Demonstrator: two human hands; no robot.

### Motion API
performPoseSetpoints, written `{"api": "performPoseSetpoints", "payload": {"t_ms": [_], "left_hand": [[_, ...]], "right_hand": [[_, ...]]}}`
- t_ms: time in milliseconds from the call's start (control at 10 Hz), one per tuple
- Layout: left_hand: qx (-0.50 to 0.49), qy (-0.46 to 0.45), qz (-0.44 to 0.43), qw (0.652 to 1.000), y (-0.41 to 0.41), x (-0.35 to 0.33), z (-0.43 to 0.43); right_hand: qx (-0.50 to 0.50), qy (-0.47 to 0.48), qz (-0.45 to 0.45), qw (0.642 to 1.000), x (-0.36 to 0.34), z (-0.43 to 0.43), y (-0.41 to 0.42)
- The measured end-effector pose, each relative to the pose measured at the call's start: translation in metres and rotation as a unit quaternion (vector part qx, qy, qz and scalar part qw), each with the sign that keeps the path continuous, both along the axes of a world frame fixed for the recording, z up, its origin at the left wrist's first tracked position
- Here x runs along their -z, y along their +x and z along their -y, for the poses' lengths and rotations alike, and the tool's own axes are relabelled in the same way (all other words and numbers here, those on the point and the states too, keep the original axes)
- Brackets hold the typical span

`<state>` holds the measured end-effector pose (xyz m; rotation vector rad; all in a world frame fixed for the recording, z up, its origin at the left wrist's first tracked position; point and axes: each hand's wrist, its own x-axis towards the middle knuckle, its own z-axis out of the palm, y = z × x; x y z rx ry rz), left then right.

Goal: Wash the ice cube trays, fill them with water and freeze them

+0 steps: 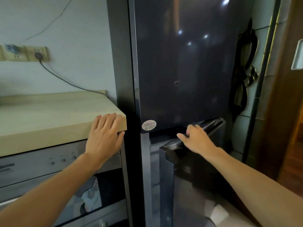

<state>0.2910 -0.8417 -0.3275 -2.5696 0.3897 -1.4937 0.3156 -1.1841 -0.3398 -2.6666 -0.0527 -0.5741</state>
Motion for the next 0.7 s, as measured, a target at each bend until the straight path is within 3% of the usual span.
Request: {"api": "performPoseSetpoints", "payload": {"t_ms": [200, 300, 500, 600, 700], "left_hand": [[0.009, -0.012, 0.057, 0.998, 0.017, 0.012, -0.001], [0.015, -0.026, 0.087, 0.996, 0.028, 0.017, -0.001], [0.026, -0.052, 0.126, 0.99, 0.042, 0.023, 0.001], [0.031, -0.057, 0.119, 0.991, 0.04, 0.022, 0.001], [0.035, -0.064, 0.11, 0.991, 0.035, 0.019, 0.003]], "right_hand": [[-0.123, -0.077, 0.005, 0.989, 0.039, -0.036, 0.032], [-0.14, -0.139, 0.022, 0.98, 0.061, -0.045, 0.053], [-0.133, -0.169, 0.079, 0.973, 0.073, -0.057, 0.069], [-0.151, -0.148, 0.044, 0.976, 0.063, -0.058, 0.061], [-0.14, -0.066, 0.047, 0.987, 0.037, -0.062, 0.034]]}}
